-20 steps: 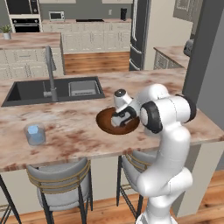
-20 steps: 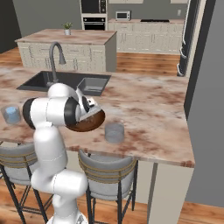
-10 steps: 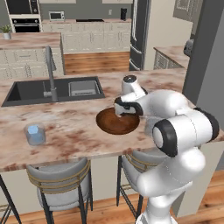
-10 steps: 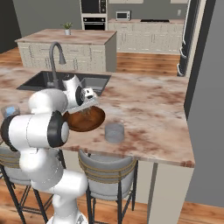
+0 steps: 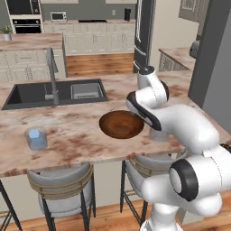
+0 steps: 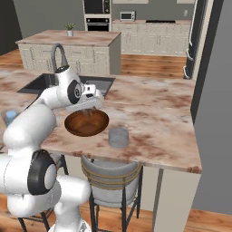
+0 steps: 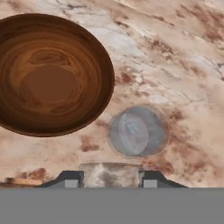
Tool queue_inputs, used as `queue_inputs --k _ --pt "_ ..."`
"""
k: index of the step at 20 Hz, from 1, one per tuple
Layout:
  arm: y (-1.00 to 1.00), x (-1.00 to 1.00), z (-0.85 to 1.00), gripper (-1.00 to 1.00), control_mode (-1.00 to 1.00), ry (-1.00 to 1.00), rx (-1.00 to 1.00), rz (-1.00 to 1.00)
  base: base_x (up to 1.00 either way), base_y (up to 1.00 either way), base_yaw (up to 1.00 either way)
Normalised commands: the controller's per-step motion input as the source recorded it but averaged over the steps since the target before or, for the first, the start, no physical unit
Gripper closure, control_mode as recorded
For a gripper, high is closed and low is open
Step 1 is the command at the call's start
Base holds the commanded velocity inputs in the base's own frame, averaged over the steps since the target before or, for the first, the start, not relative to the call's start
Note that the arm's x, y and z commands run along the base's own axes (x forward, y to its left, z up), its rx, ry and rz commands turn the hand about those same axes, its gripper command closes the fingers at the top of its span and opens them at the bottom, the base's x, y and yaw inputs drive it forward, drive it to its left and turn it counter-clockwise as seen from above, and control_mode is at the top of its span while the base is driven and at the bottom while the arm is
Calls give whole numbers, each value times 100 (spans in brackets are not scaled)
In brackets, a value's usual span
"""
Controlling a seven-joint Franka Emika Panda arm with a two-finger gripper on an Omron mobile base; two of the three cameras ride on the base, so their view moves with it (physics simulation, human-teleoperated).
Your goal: There are four ice cubes in the ice bowl. Place two ice cubes in each glass of water.
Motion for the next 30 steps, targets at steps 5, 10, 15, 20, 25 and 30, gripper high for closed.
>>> queue_inputs --k 5,10,15,20,25,30 --pt "-73 -61 18 100 -100 -14 10 -8 0 0 0" --pt "-71 -24 10 100 -100 -2 18 0 0 0 0" --pt "-25 8 2 100 -100 6 6 0 0 0 0" --pt "0 35 -9 100 -100 5 0 0 0 0 0" --pt "-10 29 -24 100 -100 3 4 0 0 0 0" --pt "-20 24 -37 100 -100 5 6 0 0 0 0"
